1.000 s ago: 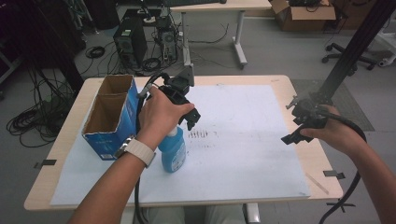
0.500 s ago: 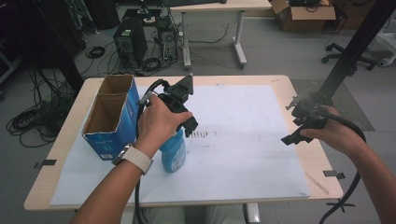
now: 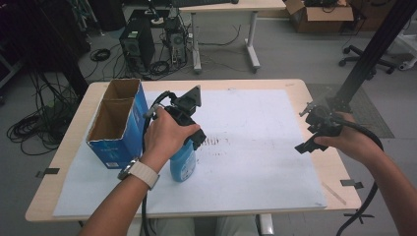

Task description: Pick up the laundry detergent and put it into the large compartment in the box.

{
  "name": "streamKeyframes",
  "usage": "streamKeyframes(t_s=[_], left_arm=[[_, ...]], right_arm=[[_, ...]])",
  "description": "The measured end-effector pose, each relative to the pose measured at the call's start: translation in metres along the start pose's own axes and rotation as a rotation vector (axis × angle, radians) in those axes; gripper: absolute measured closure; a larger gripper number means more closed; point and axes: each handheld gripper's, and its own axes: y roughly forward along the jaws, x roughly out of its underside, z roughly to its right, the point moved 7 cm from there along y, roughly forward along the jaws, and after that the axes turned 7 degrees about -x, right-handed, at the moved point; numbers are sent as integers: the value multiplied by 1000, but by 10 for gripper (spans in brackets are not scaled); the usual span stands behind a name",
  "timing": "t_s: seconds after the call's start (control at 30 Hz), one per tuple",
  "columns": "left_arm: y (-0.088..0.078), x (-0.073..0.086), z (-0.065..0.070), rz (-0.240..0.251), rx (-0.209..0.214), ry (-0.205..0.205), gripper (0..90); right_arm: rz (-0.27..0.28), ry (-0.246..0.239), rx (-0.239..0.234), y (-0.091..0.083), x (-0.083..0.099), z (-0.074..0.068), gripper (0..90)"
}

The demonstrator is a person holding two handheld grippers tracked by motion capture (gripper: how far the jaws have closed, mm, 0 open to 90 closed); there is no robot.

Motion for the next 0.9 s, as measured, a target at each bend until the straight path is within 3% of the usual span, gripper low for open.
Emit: streamKeyframes(t_s=[0.9], left_arm=[[24,7,0,-13,11,-5,115]], right_arm=[[-3,5,-13,6,0,-3,112]])
